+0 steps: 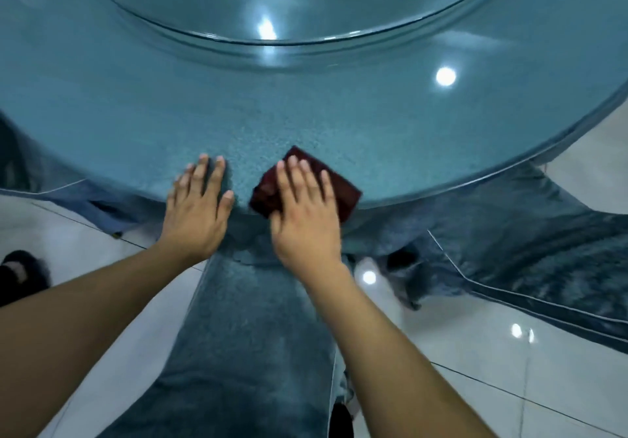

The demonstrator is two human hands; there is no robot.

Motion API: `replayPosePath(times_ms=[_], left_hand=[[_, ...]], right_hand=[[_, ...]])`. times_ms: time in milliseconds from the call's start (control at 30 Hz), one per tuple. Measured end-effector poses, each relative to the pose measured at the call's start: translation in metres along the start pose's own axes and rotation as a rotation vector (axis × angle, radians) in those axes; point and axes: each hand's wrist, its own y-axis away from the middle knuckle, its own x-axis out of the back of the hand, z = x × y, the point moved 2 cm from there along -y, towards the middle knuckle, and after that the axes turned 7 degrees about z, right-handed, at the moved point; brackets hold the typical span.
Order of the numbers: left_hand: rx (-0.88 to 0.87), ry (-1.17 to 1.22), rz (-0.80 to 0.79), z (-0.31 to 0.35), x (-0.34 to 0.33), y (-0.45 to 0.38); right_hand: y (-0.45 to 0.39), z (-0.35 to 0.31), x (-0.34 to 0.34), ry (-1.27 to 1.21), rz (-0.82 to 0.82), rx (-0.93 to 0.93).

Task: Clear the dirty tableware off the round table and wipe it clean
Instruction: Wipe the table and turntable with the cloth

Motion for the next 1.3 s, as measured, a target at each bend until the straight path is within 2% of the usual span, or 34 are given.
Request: replayPosePath(times_ms=[100,200,267,367,433,533,600,700,800,867,933,967,1100,1167,1233,1300], left_hand=[[-0.085,-0.019,0.024,-0.011,0.017,-0.008],[-0.224,-0.004,0.073,-0.028,0.029,-0.023],[-0.268,0.023,0.107,-0.044,0.034,-0.036],[-0.247,0.031,0.183,-0.084,0.037,-0.054],[-0.267,0.024,0.210,-0.116,0.042,-0.072],[-0.301,0.017,0.192,-0.157,0.047,-0.108],[-0.310,0.034,0.173,-0.172,0.045,-0.124],[-0.280,0.090,0.171,-0.178,0.039,-0.129],[-0.259,0.123,0.176,-0.179,0.042,-0.128],[-0.259,0.125,0.176,-0.178,0.044,-0.128],[-0.250,0.128,0.155,-0.179,0.042,-0.129],[-0.247,0.126,0.145,-0.179,0.041,-0.130],[-0.238,0.127,0.155,-0.180,0.038,-0.130],[-0.241,0.120,0.165,-0.180,0.037,-0.131],[-0.244,0.124,0.182,-0.180,0.036,-0.132],[-0.263,0.138,0.214,-0.181,0.037,-0.130]], right_hand=[[-0.008,-0.040,-0.013,-0.034,-0.062,0.093],[-0.011,-0.011,-0.005,0.005,-0.077,0.132],[-0.016,0.030,0.005,0.073,-0.001,-0.037],[-0.037,0.083,0.018,0.178,0.103,-0.409],[-0.058,0.093,0.016,0.206,0.109,-0.577],[-0.100,0.072,0.003,0.217,0.118,-0.713],[-0.134,0.035,-0.015,0.218,0.122,-0.672],[-0.171,-0.063,-0.058,0.194,0.086,-0.442],[-0.169,-0.162,-0.090,0.126,0.041,-0.220],[-0.157,-0.180,-0.092,0.081,-0.019,-0.086],[-0.152,-0.154,-0.082,0.071,-0.046,-0.032],[-0.152,-0.128,-0.074,0.086,-0.031,-0.075],[-0.166,0.004,-0.034,0.224,0.085,-0.522],[-0.185,0.042,-0.023,0.215,0.077,-0.681],[-0.215,0.039,-0.029,0.193,0.069,-0.677],[-0.245,0.012,-0.048,0.186,0.067,-0.538]])
